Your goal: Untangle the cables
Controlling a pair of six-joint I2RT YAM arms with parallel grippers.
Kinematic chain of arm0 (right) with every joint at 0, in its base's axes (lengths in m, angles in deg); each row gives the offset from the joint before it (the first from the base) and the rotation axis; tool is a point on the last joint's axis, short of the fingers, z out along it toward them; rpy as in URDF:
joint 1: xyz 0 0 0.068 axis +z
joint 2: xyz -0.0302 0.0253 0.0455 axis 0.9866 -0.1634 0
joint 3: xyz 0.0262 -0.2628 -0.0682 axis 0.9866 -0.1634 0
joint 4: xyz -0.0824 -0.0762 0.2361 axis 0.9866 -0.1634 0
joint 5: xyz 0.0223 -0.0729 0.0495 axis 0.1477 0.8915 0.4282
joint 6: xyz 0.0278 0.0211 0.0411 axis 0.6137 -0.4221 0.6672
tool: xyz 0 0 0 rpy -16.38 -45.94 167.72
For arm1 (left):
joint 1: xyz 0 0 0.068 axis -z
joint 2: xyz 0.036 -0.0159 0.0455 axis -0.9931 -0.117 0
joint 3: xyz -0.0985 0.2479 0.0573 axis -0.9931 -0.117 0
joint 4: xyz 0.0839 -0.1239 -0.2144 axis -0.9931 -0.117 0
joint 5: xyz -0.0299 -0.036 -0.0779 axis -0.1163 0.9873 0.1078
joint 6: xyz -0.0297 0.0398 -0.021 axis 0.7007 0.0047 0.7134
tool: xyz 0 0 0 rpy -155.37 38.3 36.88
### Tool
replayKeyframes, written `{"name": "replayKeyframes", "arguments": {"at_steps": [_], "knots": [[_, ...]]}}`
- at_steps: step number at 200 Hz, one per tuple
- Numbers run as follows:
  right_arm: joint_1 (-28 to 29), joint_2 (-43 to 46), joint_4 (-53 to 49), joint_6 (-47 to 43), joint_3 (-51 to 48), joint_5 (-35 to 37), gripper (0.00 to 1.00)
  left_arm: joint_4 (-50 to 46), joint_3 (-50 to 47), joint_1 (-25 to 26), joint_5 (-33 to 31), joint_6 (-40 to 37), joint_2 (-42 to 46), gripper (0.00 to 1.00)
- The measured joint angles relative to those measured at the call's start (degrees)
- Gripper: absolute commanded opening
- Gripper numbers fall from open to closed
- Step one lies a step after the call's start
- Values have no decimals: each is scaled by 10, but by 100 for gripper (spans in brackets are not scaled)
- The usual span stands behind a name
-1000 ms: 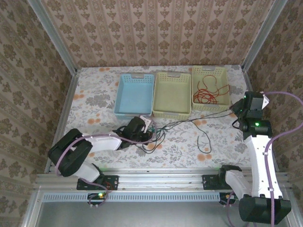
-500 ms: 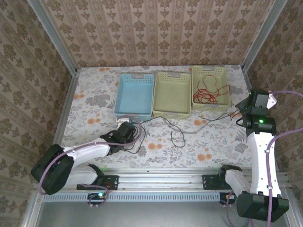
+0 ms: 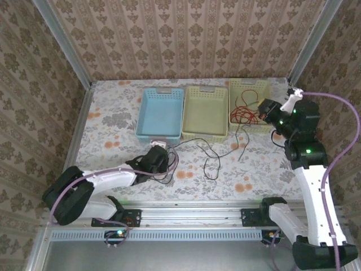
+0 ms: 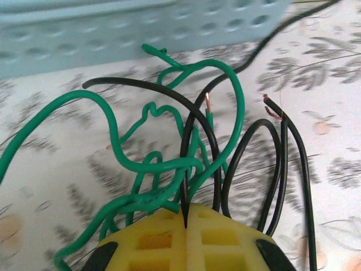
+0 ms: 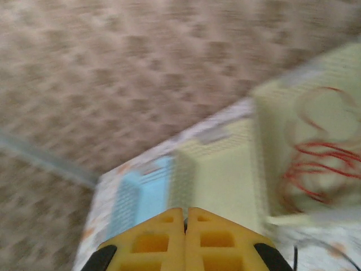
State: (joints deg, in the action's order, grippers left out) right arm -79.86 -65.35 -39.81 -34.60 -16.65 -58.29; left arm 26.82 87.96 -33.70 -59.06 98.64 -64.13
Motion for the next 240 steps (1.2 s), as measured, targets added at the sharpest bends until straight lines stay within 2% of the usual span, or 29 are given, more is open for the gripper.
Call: {"name": "replayKeyframes", "arguments": {"at_steps": [16,58,104,147,213,240], "knots": [[23,-13,27,-9,63,-22,0,14,28,10,13,-7,-34,0],[24,-89,119,-4,211,-26,0,24,72,19,21,-8,-97,0],[24,-224,205,42,284,-26,0,26,79,28,14,-2,-107,0],[31,-334,227,81,272,-40,0,26,79,30,12,0,-107,0],[82,-361,212,66,159,-51,0,23,93,30,12,0,-122,0],[89,-419,205,66,140,-51,0,21,94,30,12,0,-122,0]]}}
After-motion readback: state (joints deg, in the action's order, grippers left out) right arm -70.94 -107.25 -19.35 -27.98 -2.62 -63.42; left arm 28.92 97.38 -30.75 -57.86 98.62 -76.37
